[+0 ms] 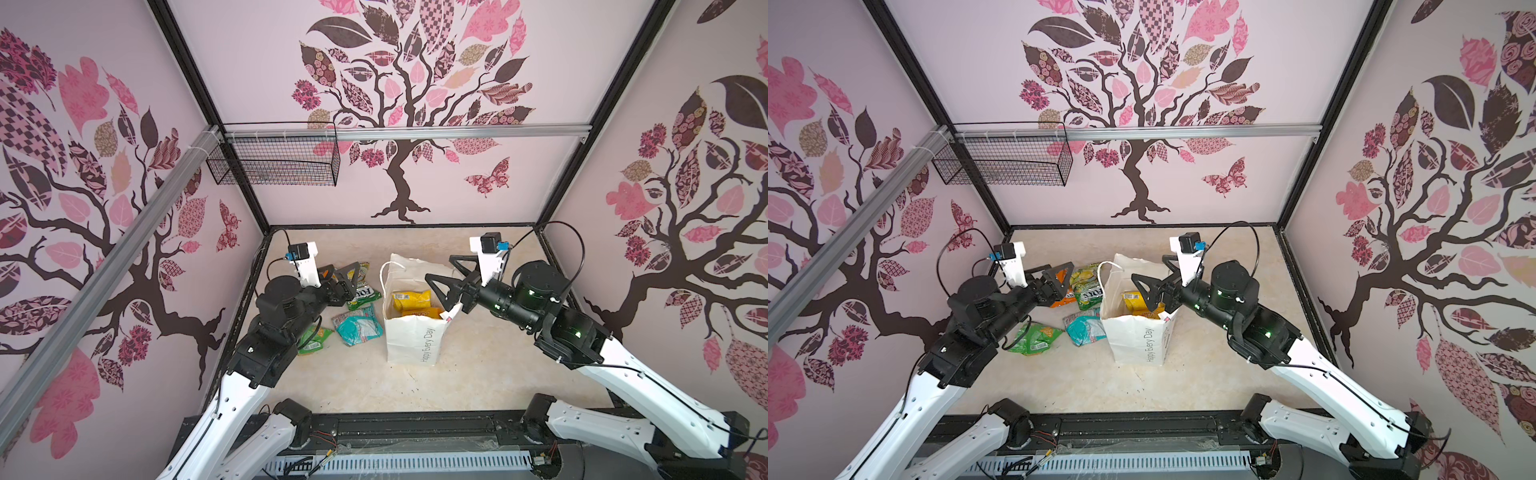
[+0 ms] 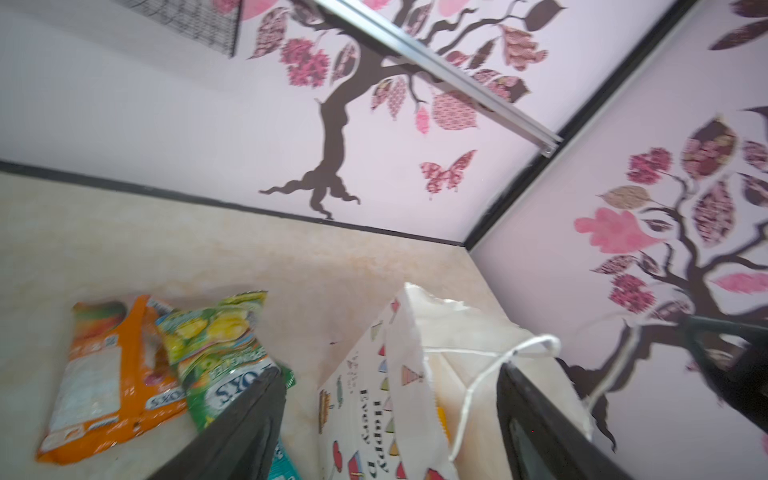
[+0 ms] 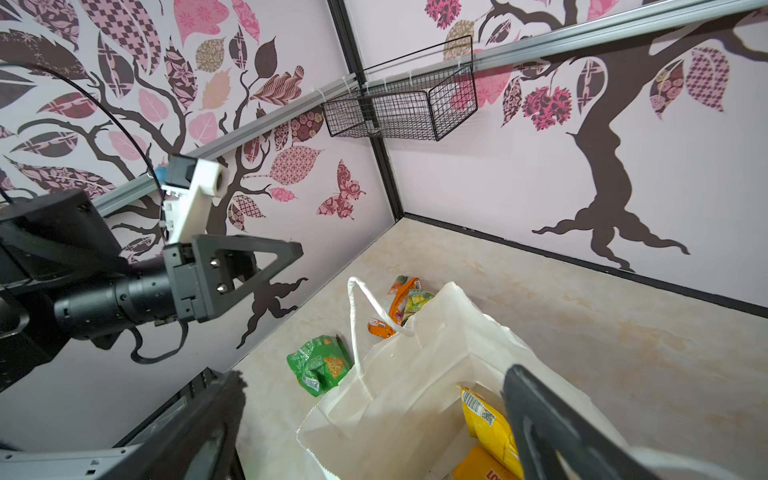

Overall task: Take the snacks out of the paper bag
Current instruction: 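Grip the bag rim with the left gripper while the right gripper lowers into the bag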

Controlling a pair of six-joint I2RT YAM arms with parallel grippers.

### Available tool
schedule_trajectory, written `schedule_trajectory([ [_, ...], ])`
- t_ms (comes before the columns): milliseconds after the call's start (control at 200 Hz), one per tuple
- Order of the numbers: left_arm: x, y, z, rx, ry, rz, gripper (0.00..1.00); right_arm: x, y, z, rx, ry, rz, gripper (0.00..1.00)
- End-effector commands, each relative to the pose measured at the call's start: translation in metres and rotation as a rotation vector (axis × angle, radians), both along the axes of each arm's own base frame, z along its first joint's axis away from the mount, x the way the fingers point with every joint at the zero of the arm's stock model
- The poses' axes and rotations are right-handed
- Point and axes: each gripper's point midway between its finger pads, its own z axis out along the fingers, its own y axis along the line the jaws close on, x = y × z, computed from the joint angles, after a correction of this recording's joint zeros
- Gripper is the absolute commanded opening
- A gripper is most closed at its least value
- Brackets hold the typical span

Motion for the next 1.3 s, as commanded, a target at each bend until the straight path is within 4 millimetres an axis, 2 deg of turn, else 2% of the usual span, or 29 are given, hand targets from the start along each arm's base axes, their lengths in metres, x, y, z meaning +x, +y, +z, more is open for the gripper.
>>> schedule_trajectory([
  [0, -0.031, -0.032, 0.039, 0.019, -0.107, -0.248, 0.83, -0.003, 0.012, 0.005, -0.006, 0.047, 0.06, 1.0],
  [185, -0.055, -0.054, 0.057, 0.034, -0.145, -0.416, 0.86, 0.02, 0.026, -0.037, -0.179, 0.239, 0.006, 1.0],
  [295, -0.061, -0.064, 0.053, 0.076, -0.146, -0.452, 0.87, 0.027, 0.033, -0.058, -0.246, 0.307, -0.002, 0.98],
  [430, -0.062, -0.067, 0.047, 0.103, -0.139, -0.458, 0.87, 0.036, 0.036, -0.08, -0.325, 0.353, -0.026, 0.84],
  [660, -0.059, -0.066, 0.034, 0.109, -0.112, -0.444, 0.88, 0.057, 0.023, -0.123, -0.484, 0.373, -0.151, 0.76],
  [975, -0.061, -0.067, 0.035, 0.125, -0.119, -0.457, 0.9, 0.057, 0.051, -0.159, -0.548, 0.461, -0.042, 0.75],
  [1170, -0.062, -0.062, 0.036, 0.138, -0.139, -0.433, 0.98, 0.059, 0.057, -0.191, -0.612, 0.519, -0.024, 0.76],
  [1295, -0.062, -0.061, 0.035, 0.137, -0.143, -0.429, 0.99, 0.06, 0.062, -0.211, -0.643, 0.554, -0.009, 0.77],
])
